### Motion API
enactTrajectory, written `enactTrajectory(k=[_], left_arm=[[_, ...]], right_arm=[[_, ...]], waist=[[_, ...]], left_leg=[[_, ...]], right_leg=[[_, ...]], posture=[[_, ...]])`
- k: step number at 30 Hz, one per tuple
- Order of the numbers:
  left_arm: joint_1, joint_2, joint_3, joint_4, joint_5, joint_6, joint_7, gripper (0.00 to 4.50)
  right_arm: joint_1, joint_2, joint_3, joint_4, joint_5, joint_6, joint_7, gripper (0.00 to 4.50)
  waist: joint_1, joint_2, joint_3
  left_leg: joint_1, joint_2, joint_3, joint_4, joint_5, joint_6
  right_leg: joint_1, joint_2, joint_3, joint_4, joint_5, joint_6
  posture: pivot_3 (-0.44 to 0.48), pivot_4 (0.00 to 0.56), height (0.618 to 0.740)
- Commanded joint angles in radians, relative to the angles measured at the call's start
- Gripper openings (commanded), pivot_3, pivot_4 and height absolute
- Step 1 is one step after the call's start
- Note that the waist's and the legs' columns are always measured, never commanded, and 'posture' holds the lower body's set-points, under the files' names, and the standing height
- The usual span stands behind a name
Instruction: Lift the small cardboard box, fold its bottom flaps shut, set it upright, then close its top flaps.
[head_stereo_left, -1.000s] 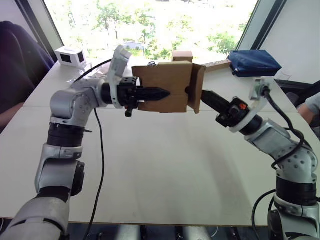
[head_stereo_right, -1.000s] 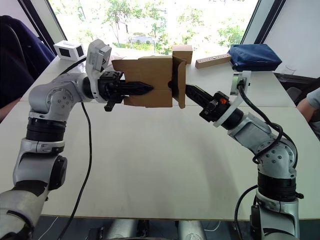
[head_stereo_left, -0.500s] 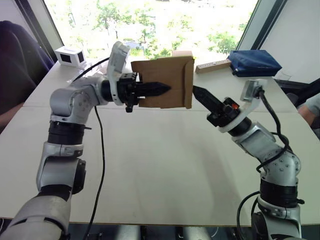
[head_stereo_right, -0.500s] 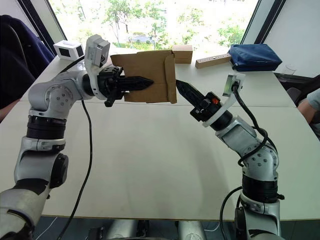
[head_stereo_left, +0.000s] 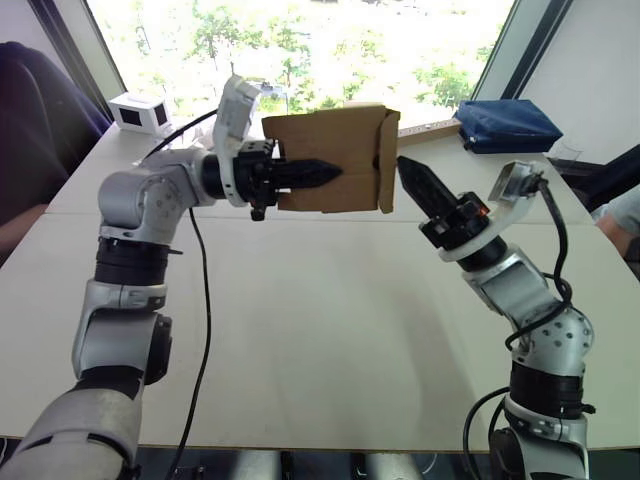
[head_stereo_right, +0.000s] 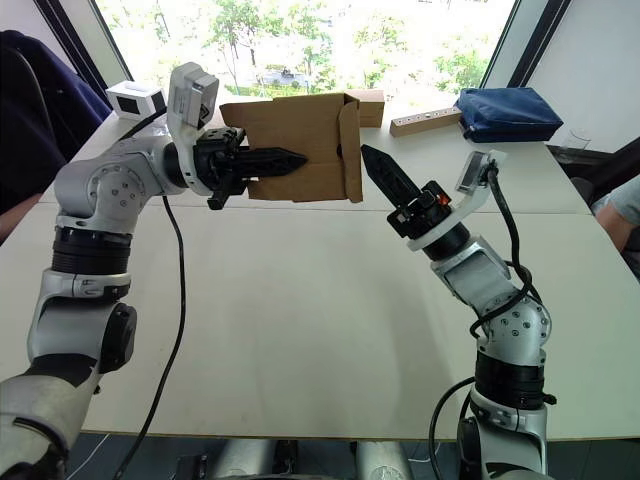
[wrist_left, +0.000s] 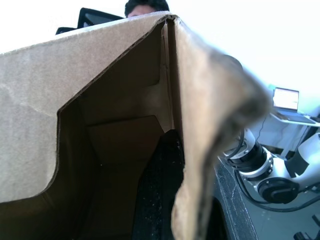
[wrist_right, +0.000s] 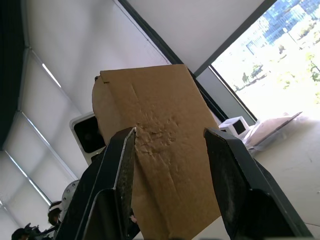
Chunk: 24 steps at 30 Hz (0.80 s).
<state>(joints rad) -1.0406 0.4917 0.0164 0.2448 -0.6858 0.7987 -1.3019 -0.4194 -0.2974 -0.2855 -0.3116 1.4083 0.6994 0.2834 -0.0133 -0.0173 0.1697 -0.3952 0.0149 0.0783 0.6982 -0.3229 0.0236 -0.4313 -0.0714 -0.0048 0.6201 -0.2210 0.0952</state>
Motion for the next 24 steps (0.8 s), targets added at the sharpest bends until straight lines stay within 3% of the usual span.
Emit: enactTrajectory(k=[1,17,24], left_arm=[[-0.036,0.014,0.025,-0.004,-0.012,-0.005,-0.005,0.00],[-0.033,0.009,0.017,-0.004,-0.013,-0.005,-0.007,0.00],[-0.033,0.010,0.017,-0.005,-0.012,-0.005,-0.007,0.00]], right_arm=[[0.000,0.004,-0.015,-0.044,0.030,-0.019,-0.002,2.27],[-0.010,0.022,0.017,-0.049,0.015,-0.036,-0.023,2.27],[-0.019,0.064,0.035,-0.052,0.085,-0.029,-0.046,2.27]], waist=[[0.000,0.000,0.000],[0.000,0.000,0.000],[-0.001,0.000,0.000]], left_leg=[[0.000,0.000,0.000,0.000,0.000,0.000],[0.000,0.000,0.000,0.000,0.000,0.000],[0.000,0.000,0.000,0.000,0.000,0.000]], right_leg=[[0.000,0.000,0.000,0.000,0.000,0.000],[0.000,0.000,0.000,0.000,0.000,0.000],[0.000,0.000,0.000,0.000,0.000,0.000]], posture=[[0.000,0.150,0.740],[0.000,0.150,0.740],[0.000,0.150,0.740]])
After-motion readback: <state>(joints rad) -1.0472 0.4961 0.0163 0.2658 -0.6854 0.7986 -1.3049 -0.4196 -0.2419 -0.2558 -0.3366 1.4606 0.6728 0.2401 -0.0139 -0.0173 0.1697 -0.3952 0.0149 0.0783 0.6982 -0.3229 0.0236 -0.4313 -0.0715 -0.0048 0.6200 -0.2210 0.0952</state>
